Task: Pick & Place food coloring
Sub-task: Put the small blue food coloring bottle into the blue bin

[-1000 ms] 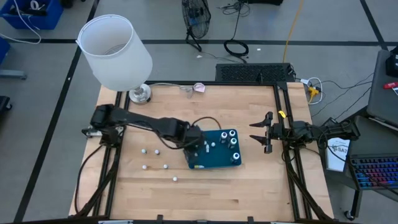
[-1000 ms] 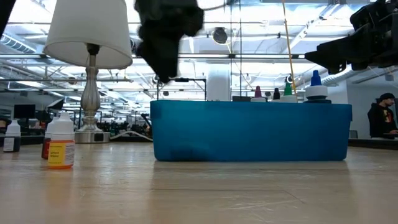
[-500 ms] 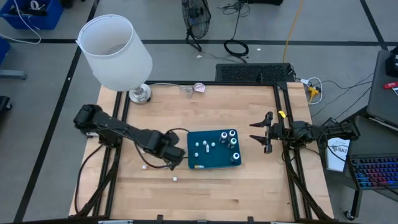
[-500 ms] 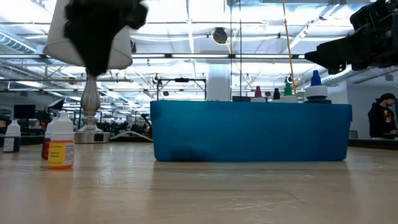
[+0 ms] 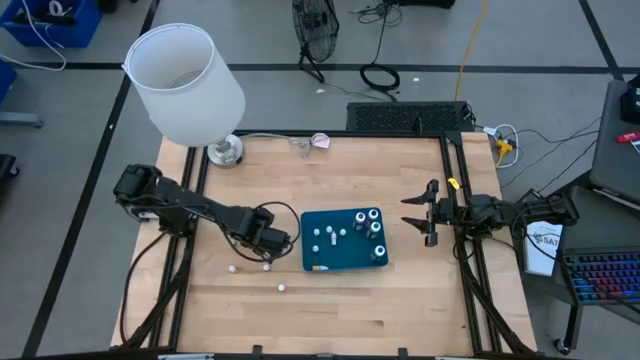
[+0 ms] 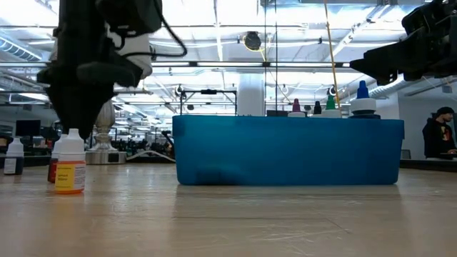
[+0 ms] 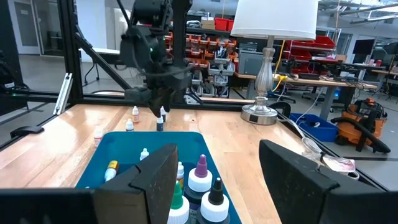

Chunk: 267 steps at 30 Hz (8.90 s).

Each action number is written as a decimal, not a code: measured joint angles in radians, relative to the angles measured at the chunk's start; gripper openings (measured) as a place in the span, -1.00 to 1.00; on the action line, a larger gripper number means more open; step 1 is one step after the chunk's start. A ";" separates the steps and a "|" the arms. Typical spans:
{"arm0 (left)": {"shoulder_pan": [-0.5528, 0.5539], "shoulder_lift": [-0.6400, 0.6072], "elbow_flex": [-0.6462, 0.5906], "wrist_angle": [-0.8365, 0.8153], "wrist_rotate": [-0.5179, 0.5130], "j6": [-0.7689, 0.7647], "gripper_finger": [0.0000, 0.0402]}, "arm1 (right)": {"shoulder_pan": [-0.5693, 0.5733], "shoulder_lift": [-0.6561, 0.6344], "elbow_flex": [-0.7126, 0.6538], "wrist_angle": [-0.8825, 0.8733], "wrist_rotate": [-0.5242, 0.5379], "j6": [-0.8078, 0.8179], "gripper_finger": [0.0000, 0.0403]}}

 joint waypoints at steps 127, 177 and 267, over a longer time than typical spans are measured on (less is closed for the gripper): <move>0.070 0.813 1.106 -0.027 0.058 0.850 -0.68 | 0.000 0.000 0.000 0.001 0.000 0.000 0.06; -0.145 0.265 0.772 -0.477 -0.359 0.271 0.14 | 0.000 0.003 0.000 0.001 0.000 0.000 0.05; -0.049 -0.343 -0.410 0.160 0.159 -0.354 -0.15 | 0.000 0.008 0.000 0.000 0.000 0.000 0.05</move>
